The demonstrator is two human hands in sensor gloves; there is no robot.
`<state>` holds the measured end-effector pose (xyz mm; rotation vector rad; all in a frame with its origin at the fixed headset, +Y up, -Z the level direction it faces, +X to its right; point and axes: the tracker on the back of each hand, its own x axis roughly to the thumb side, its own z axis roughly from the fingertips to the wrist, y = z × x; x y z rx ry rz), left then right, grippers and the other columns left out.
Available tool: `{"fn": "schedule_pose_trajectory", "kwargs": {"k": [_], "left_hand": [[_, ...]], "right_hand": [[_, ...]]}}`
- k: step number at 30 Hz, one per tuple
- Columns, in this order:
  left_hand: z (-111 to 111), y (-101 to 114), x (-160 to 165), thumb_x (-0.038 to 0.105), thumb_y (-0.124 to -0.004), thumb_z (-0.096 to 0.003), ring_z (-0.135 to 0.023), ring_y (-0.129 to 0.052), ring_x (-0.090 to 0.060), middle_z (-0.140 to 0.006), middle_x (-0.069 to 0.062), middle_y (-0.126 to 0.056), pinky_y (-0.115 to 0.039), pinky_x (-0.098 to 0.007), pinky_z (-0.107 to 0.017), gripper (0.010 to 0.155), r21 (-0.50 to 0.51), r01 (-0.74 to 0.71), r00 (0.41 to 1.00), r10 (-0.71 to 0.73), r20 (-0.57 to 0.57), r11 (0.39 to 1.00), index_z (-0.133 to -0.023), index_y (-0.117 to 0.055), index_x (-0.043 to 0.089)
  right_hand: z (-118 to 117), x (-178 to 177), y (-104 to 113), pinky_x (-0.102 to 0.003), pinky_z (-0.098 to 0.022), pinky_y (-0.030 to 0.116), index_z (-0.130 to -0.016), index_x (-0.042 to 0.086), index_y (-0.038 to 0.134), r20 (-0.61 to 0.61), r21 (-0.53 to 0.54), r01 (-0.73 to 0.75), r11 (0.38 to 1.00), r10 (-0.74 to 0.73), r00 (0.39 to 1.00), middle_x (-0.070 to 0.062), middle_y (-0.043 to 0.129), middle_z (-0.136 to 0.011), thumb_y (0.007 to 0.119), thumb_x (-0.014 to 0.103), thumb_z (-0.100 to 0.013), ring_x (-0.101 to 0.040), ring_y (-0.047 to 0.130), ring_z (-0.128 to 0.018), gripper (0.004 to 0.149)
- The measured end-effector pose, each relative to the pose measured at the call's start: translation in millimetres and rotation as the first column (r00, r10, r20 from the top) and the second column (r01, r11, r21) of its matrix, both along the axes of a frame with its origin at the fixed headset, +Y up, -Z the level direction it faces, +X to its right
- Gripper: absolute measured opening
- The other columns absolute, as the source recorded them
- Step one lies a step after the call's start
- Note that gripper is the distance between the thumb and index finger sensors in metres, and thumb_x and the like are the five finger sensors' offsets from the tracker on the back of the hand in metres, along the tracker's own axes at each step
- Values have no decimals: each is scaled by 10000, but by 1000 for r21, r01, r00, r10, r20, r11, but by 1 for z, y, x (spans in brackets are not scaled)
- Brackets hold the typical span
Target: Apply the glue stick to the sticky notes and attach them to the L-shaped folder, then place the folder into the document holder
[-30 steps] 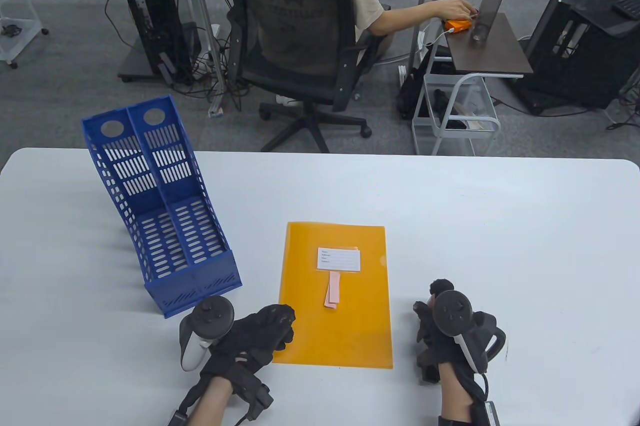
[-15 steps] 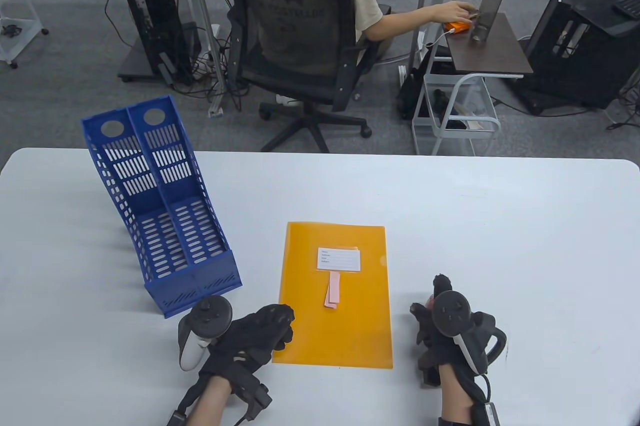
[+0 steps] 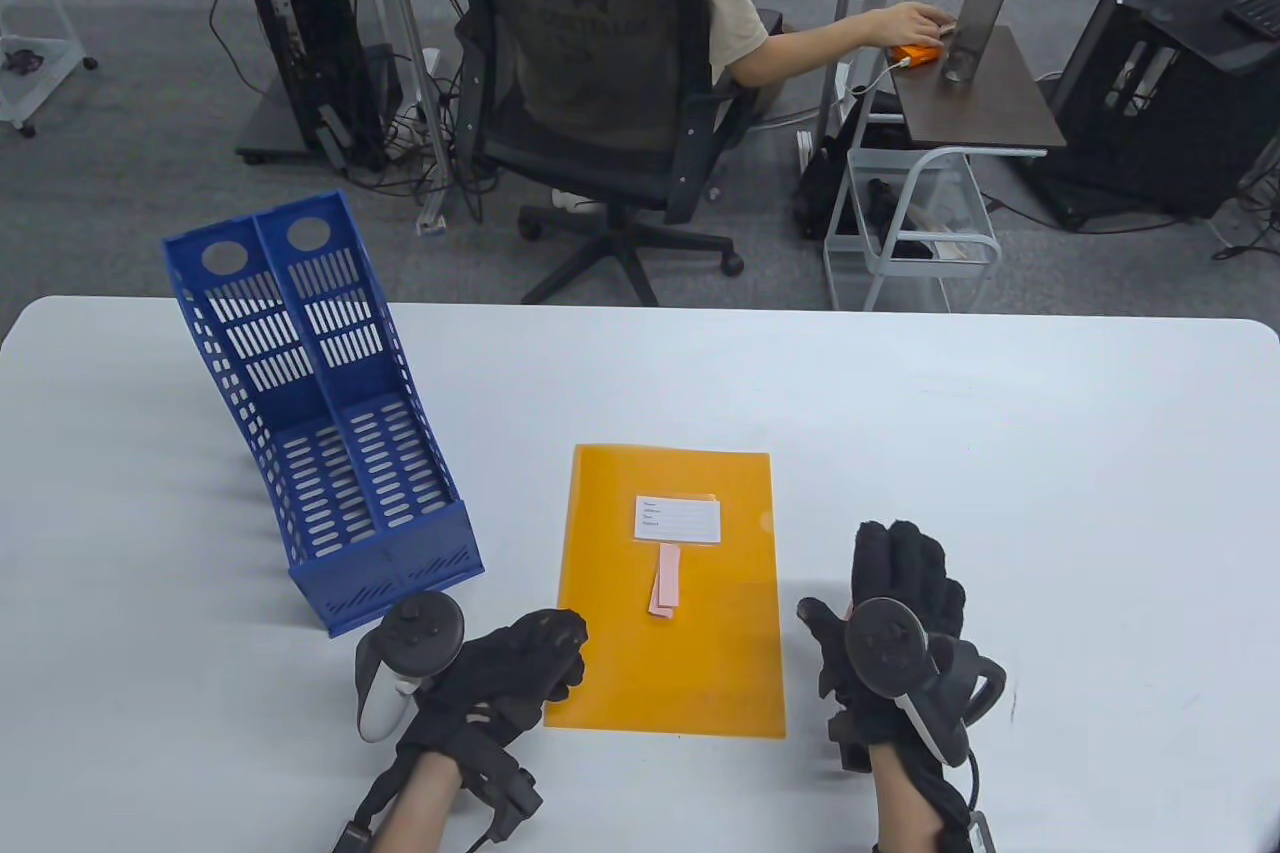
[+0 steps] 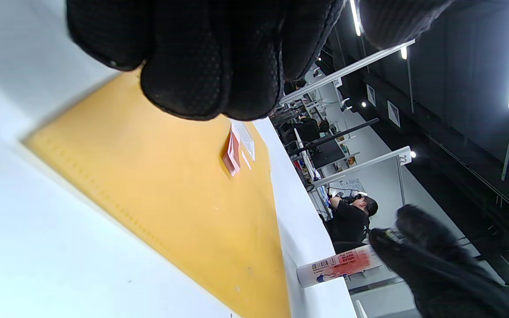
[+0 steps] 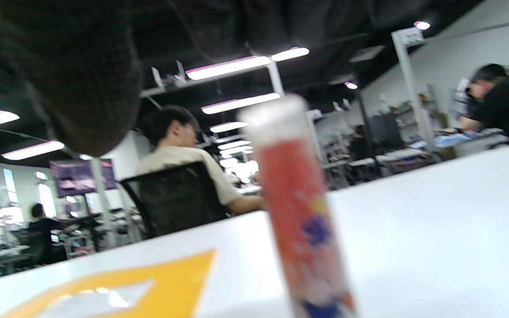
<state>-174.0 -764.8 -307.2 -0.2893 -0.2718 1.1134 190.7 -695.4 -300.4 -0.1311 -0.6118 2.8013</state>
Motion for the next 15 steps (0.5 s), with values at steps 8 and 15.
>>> {"fn": "schedule_pose_trajectory", "kwargs": {"k": [8,15], "left_hand": [[-1,1,0,548,-672,-531,-630,-973,-290,-792,-111,-954,-752,-553,-551,586,4,-22,1000,22,9,1000,-954,-730,147],[-3,2,-2,538,-707,-525,-649,-966,-292,-809,-103,-945,-746,-556,-562,558,0,18,1000,-18,-13,1000,-934,-746,159]], "right_hand": [[13,-85,-11,-664,-642,569,-1119,157,364,-340,-34,-65,997,50,939,-217,488,-1113,947,494,-372,-523,566,-956,1006],[-6,-96,-50,-645,-639,580,-1115,94,328,-265,-327,-144,934,55,963,-307,488,-1081,940,496,-381,-550,528,-935,1036]]}}
